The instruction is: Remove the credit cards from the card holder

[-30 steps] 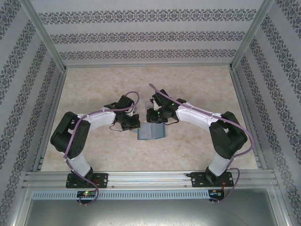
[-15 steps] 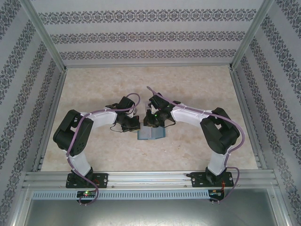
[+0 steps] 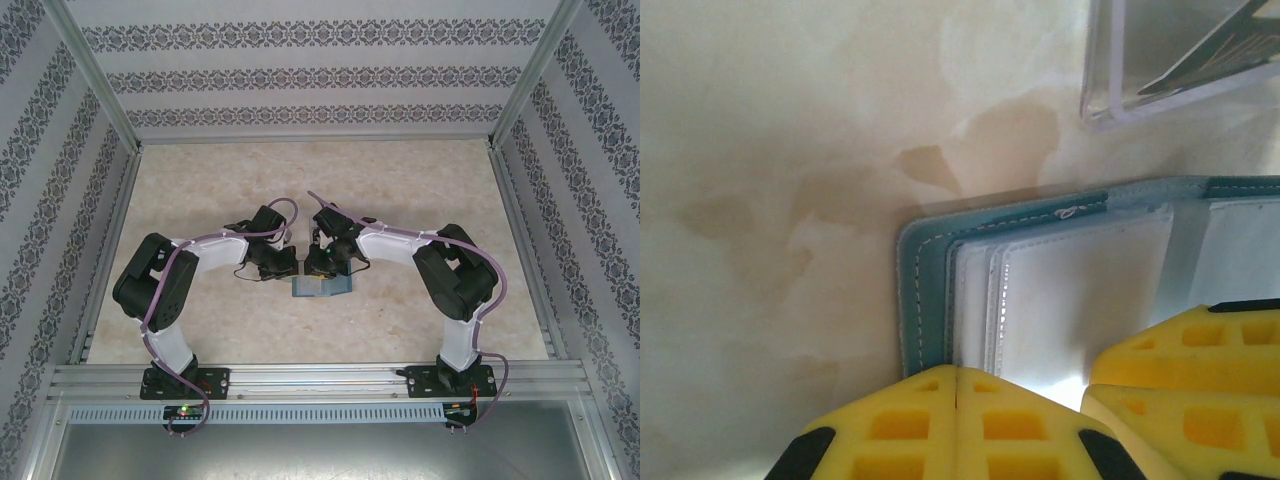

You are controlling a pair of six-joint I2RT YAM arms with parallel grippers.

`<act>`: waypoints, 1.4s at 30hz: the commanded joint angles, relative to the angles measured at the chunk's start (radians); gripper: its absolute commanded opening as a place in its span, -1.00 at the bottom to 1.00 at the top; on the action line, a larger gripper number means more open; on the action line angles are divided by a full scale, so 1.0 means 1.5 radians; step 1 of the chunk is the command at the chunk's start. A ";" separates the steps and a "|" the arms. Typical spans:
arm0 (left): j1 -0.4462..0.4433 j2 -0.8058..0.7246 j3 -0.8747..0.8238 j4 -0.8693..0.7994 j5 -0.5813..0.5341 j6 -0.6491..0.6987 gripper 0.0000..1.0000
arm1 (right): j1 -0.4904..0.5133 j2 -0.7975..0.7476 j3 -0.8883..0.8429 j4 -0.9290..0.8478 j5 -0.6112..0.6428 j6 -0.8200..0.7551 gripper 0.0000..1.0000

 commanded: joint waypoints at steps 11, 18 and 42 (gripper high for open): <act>0.007 0.000 -0.015 0.003 0.003 0.000 -1.00 | 0.011 0.034 0.042 -0.114 0.066 -0.035 -0.43; 0.007 -0.004 -0.010 0.001 0.006 -0.001 -1.00 | 0.014 0.031 0.047 -0.126 0.073 -0.042 -0.31; 0.007 -0.005 -0.018 0.008 0.006 -0.003 -1.00 | 0.013 0.048 0.057 -0.132 0.083 -0.054 0.21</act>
